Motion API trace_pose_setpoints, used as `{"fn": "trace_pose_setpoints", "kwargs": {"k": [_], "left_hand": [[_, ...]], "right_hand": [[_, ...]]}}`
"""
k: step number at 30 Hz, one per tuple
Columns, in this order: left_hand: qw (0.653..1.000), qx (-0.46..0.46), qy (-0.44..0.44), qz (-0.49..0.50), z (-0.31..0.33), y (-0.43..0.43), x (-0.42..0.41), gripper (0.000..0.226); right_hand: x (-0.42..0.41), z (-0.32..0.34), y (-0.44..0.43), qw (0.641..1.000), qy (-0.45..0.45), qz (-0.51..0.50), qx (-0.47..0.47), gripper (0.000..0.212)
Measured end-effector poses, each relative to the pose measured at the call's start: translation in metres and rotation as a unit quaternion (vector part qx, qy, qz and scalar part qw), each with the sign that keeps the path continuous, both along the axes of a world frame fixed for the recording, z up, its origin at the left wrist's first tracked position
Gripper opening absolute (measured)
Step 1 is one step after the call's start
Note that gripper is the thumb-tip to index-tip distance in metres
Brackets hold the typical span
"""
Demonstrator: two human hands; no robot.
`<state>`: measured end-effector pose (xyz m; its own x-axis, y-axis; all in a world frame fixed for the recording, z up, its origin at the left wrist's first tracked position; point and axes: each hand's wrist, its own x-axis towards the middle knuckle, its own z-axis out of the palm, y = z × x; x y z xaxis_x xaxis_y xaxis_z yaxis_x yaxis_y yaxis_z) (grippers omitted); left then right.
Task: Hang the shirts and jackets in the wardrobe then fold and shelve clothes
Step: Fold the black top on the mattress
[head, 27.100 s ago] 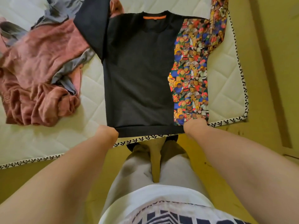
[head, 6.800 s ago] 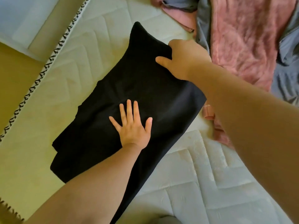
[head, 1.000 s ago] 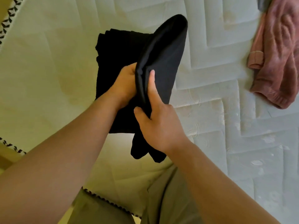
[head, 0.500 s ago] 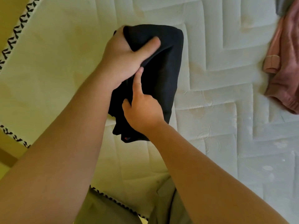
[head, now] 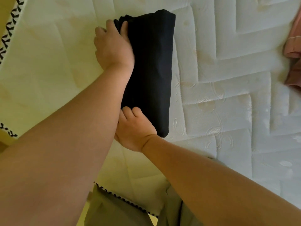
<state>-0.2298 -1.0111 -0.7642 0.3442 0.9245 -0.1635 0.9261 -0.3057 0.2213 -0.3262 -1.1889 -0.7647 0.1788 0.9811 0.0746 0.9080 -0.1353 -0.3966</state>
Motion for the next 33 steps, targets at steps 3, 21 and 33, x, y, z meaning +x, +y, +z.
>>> {"fn": "trace_pose_setpoints", "kwargs": {"k": [3, 21, 33], "left_hand": [[0.999, -0.015, -0.036, 0.017, -0.01, 0.006, 0.0, 0.057], [0.827, -0.475, -0.089, 0.287, 0.095, 0.0, -0.043, 0.093], [0.687, -0.427, -0.331, 0.485, 0.281, 0.049, -0.249, 0.085]], "right_hand": [[-0.004, -0.012, 0.006, 1.0, 0.002, -0.001, -0.002, 0.036], [-0.017, 0.069, -0.023, 0.916, 0.219, -0.236, -0.238, 0.027], [-0.133, 0.224, 0.046, 0.364, 0.752, -0.479, -0.271, 0.112]]}}
